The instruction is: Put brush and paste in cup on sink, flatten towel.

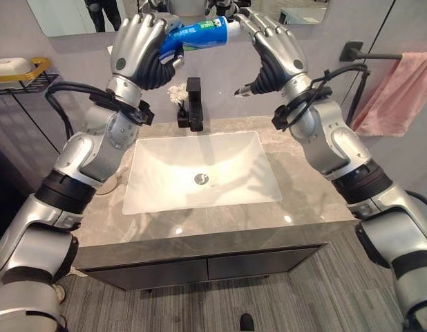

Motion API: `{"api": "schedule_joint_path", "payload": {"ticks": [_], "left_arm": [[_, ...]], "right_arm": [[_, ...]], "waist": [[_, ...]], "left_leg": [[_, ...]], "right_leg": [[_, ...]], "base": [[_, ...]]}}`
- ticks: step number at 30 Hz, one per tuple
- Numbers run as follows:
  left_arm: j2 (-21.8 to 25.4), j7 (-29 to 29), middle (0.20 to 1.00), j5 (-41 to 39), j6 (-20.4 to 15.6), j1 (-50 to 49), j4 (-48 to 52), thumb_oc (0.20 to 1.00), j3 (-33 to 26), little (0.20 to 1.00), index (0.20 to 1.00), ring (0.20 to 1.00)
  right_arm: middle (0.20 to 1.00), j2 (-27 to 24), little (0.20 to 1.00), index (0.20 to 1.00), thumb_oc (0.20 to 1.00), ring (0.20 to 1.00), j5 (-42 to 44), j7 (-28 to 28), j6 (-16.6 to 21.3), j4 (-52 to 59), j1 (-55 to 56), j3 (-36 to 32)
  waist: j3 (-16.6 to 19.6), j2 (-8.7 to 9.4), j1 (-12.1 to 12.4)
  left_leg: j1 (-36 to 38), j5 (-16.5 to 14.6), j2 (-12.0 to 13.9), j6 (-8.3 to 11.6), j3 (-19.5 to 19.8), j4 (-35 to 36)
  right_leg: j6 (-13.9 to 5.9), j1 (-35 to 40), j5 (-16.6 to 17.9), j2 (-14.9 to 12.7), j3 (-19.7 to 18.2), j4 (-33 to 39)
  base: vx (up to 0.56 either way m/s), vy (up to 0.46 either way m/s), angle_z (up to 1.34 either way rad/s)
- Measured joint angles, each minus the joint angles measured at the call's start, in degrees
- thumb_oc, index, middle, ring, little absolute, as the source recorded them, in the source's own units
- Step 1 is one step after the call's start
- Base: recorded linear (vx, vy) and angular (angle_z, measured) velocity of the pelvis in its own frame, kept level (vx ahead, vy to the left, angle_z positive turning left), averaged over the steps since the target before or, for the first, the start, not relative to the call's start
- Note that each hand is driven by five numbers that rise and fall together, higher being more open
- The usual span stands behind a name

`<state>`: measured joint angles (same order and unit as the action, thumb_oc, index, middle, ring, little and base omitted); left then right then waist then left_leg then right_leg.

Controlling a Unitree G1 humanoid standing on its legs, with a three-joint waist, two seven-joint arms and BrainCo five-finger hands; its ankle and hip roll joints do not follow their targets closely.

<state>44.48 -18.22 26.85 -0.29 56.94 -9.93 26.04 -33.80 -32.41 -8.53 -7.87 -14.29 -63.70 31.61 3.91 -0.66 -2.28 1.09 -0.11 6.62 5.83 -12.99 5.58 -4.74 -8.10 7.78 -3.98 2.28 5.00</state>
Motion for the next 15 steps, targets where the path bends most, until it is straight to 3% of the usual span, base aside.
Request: {"api": "schedule_joint_path", "payload": {"ticks": [12,15], "left_arm": [[-0.03,1.19,0.2,0.04,1.34,-0.05,0.12,0.2,-0.21,0.2,0.2,0.2],[0.08,1.58,0.2,0.05,1.76,-1.04,2.13,0.2,-1.73,0.2,0.2,0.2]], "right_arm": [[1.0,0.07,1.0,1.0,1.0,1.0,-0.42,0.01,-1.35,0.21,0.23,-0.33],[1.0,0.02,1.0,1.0,1.0,1.0,-0.63,0.06,-1.48,2.61,3.11,-3.24]], "waist": [[0.01,-0.02,-0.05],[0.01,-0.02,0.0]], "left_leg": [[0.01,0.01,-0.01,-0.01,0.03,0.0],[0.0,0.01,-0.01,-0.01,0.06,0.01]], "right_leg": [[0.04,0.03,0.05,0.0,0.02,-0.01],[0.04,0.05,0.05,-0.01,0.04,-0.01]], "base": [[0.0,0.0,0.0],[0.0,0.0,0.0]]}}
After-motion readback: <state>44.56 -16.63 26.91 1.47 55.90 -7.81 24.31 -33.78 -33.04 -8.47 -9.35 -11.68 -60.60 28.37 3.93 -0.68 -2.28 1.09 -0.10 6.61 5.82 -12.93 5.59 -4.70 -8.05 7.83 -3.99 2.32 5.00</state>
